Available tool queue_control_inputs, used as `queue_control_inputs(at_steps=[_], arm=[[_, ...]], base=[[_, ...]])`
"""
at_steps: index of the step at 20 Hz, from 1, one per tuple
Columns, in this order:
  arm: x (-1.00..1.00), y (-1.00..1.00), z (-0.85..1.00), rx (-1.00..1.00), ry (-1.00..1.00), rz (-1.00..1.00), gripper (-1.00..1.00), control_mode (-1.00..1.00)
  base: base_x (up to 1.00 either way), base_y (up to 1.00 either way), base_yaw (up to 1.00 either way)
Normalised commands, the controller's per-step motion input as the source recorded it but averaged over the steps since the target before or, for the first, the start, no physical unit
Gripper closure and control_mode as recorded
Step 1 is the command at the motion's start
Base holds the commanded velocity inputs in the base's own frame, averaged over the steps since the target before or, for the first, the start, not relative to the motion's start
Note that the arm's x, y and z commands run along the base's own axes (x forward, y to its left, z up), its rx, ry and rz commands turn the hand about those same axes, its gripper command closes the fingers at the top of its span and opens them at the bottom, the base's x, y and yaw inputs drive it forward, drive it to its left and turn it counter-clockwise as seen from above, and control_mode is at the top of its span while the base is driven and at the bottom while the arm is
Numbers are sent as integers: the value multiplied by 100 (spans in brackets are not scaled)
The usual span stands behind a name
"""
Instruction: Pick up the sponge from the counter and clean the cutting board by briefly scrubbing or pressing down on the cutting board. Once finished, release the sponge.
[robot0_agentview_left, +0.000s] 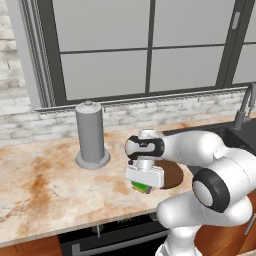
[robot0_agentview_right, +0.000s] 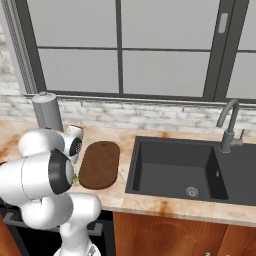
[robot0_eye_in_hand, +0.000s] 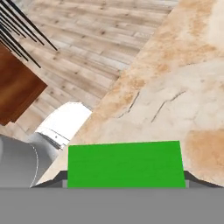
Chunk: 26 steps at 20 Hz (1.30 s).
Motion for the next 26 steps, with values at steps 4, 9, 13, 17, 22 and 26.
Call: queue_control_inputs(at_steps=[4,9,13,17,22,26], arm=[[9,78,0,-1,9,0,100,-100],[41,51,-2,0,0,0,100,-100],[28,42,-18,0,0,0,-100,-100],[5,16,-7,0,0,0,-100,-100],[-18,-2,16,0,-1,1,-100,-100],[-38,-12,55,0,-13,3,-100,-100]], base=[[0,0,0],[0,0,0],[0,0,0],[0,0,0],[0,0,0],[0,0,0]])
